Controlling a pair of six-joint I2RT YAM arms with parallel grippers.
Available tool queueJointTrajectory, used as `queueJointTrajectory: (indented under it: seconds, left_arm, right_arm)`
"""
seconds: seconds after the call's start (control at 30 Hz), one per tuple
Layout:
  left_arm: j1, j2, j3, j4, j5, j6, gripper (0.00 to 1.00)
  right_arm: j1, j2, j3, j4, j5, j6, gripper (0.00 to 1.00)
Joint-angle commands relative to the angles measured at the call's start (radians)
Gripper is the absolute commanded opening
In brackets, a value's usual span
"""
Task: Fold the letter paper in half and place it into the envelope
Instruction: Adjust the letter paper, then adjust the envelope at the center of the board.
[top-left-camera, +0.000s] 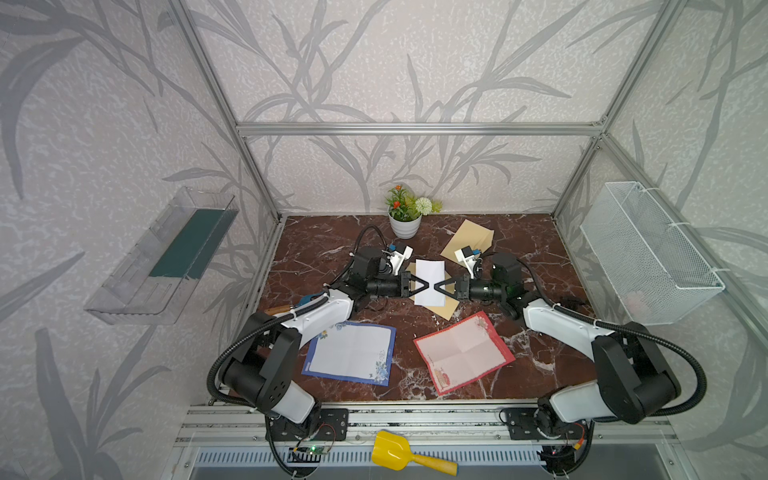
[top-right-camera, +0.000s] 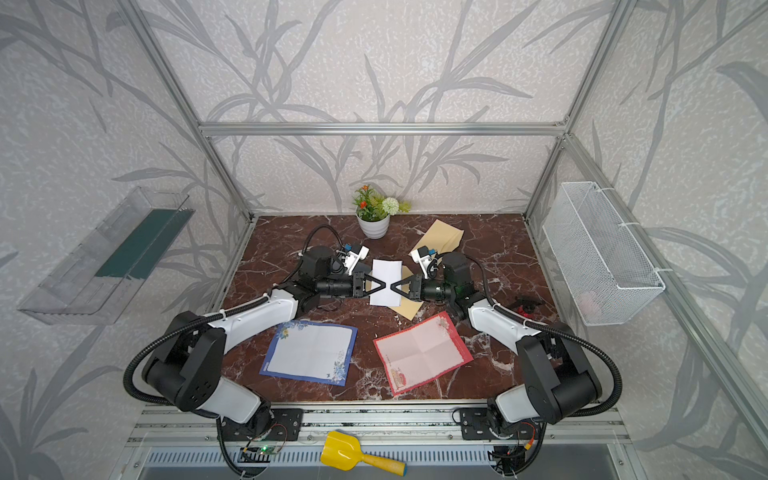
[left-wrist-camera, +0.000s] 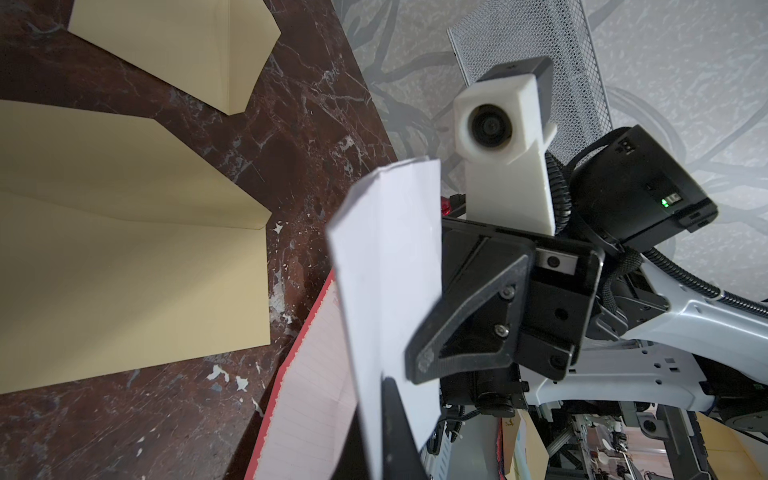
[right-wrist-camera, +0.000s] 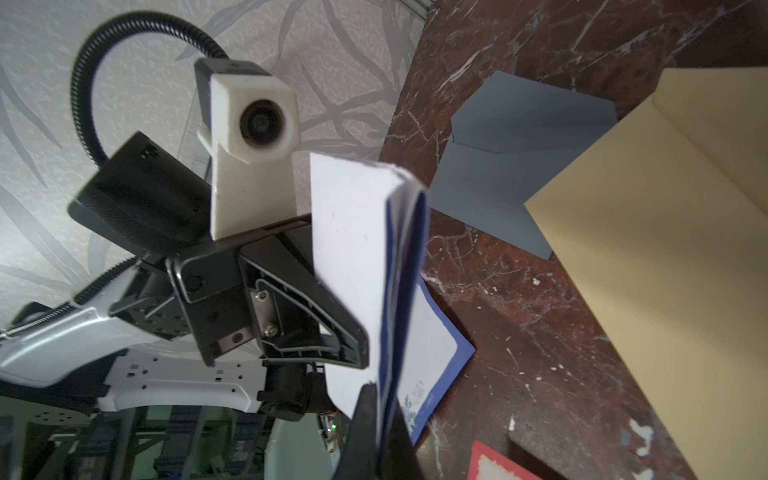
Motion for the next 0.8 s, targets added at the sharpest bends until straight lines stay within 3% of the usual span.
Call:
queueJointTrajectory:
  seconds: [0.0, 0.03, 0.1, 0.2, 0.27, 0.5, 0.77]
  left_arm:
    - [0.006, 0.008, 0.038, -0.075, -0.016, 0.053, 0.00]
    - [0.006, 0.012, 0.049, -0.105, -0.032, 0.068, 0.00]
    - [0.005, 0.016, 0.070, -0.165, -0.071, 0.093, 0.16]
    - [0.008, 0.020, 0.117, -0.284, -0.174, 0.142, 0.65]
    - [0.011, 0.020, 0.148, -0.361, -0.277, 0.167, 0.83]
    - [0.019, 0.084, 0.241, -0.502, -0.610, 0.159, 0.82]
    - [0.020, 0.234, 0.301, -0.478, -0.645, 0.131, 0.80]
  right_arm:
    - [-0.013, -0.020, 0.046, -0.127, 0.071, -0.046, 0.00]
    - [-0.013, -0.030, 0.054, -0.176, 0.095, -0.068, 0.00]
    - [-0.014, -0.045, 0.075, -0.285, 0.147, -0.107, 0.00]
    - [-0.017, -0.059, 0.087, -0.432, 0.221, -0.147, 0.00]
    - [-0.017, -0.064, 0.075, -0.495, 0.267, -0.190, 0.00]
    - [-0.036, -0.039, 0.028, -0.513, 0.343, -0.188, 0.00]
    - [-0.065, 0.006, 0.000, -0.522, 0.380, -0.166, 0.00]
